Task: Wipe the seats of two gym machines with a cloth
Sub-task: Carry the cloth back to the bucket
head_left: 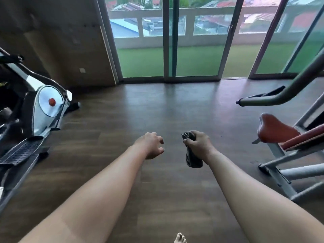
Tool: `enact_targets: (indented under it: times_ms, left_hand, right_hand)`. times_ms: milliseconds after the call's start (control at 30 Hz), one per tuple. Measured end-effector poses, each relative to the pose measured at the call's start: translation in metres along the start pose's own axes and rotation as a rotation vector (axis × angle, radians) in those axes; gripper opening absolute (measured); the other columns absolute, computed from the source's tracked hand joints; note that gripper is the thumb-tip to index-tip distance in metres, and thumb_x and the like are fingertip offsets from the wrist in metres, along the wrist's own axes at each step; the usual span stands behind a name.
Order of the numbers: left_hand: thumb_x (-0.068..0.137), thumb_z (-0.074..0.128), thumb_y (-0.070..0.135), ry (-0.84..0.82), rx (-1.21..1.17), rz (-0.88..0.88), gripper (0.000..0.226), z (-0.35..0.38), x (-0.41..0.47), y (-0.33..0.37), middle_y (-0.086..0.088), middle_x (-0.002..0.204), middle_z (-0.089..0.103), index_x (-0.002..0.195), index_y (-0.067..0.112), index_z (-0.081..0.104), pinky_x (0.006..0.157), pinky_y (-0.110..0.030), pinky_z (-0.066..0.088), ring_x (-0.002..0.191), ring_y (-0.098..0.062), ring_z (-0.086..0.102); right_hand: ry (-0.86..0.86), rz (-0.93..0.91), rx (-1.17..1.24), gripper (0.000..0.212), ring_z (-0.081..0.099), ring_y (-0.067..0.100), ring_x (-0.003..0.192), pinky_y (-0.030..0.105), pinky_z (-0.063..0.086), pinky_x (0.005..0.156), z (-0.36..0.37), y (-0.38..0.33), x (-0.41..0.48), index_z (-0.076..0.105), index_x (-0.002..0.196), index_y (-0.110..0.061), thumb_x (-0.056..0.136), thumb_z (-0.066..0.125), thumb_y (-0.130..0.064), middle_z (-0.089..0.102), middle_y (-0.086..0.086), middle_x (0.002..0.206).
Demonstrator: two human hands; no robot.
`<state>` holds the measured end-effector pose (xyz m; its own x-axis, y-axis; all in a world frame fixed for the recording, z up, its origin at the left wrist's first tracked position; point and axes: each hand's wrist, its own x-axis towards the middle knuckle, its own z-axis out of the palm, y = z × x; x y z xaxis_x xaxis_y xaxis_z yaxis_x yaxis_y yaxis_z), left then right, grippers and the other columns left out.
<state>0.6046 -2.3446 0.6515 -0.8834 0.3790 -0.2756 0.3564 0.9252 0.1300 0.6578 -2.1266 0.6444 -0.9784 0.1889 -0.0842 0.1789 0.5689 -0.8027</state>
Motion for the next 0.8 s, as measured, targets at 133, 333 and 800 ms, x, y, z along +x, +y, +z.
enact_targets:
  times_ms: [133,333,800]
  left_hand:
    - [0.098,0.056,0.052,0.026,-0.023,-0.028,0.047,-0.044,0.113,-0.02,0.0,0.145,0.053,0.141,0.035,0.059,0.111,-0.045,0.046,0.14,-0.026,0.046]
    - [0.098,0.056,0.051,0.012,0.005,0.009,0.047,-0.094,0.294,-0.04,-0.002,0.145,0.053,0.141,0.033,0.06,0.112,-0.045,0.046,0.14,-0.027,0.047]
    - [0.102,0.054,0.048,-0.074,0.127,0.32,0.047,-0.214,0.747,0.019,-0.005,0.146,0.051,0.145,0.029,0.057,0.111,-0.044,0.045,0.138,-0.029,0.045]
  right_hand:
    - [-0.002,0.02,-0.045,0.017,0.065,0.026,0.098,0.035,0.051,0.087,-0.016,-0.007,0.125,0.073,0.1,-0.025,0.083,0.072,-0.028,0.073,0.001,0.095]
    - [0.028,0.031,-0.034,0.01,0.062,0.022,0.093,0.027,0.042,0.079,-0.035,-0.013,0.3,0.07,0.094,-0.029,0.085,0.073,-0.026,0.07,-0.003,0.09]
    - [0.303,0.253,0.085,0.019,0.062,0.018,0.089,0.024,0.04,0.078,-0.141,0.038,0.678,0.074,0.105,-0.024,0.086,0.072,-0.029,0.07,-0.007,0.09]
